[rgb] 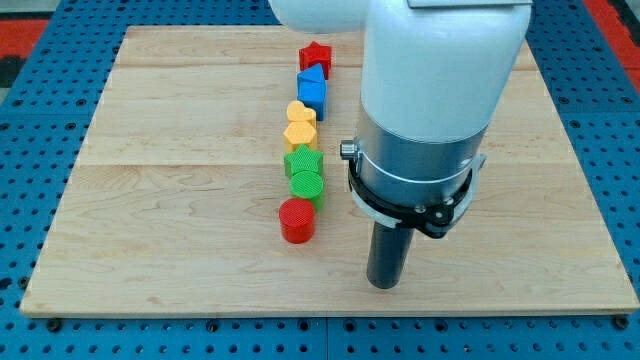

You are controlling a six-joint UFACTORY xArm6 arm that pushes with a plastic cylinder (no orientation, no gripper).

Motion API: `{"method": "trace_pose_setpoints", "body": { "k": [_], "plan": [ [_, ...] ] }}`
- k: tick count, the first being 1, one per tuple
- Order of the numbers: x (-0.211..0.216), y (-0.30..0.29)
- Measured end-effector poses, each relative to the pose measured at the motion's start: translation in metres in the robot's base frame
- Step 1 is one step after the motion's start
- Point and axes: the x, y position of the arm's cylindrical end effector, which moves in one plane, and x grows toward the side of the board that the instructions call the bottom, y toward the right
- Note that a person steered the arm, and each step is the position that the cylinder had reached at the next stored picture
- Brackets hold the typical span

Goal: Place your arm horizontal right to the blue cube

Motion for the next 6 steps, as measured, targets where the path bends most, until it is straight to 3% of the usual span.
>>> {"method": "trace_pose_setpoints", "body": {
  "k": [2, 3, 4, 5, 6],
  "plan": [
    [0.0, -0.007],
    [-0.021, 0.027],
    [-0.1, 0.098],
    [-0.162, 0.105],
    [-0.192, 0.095]
  ]
}}
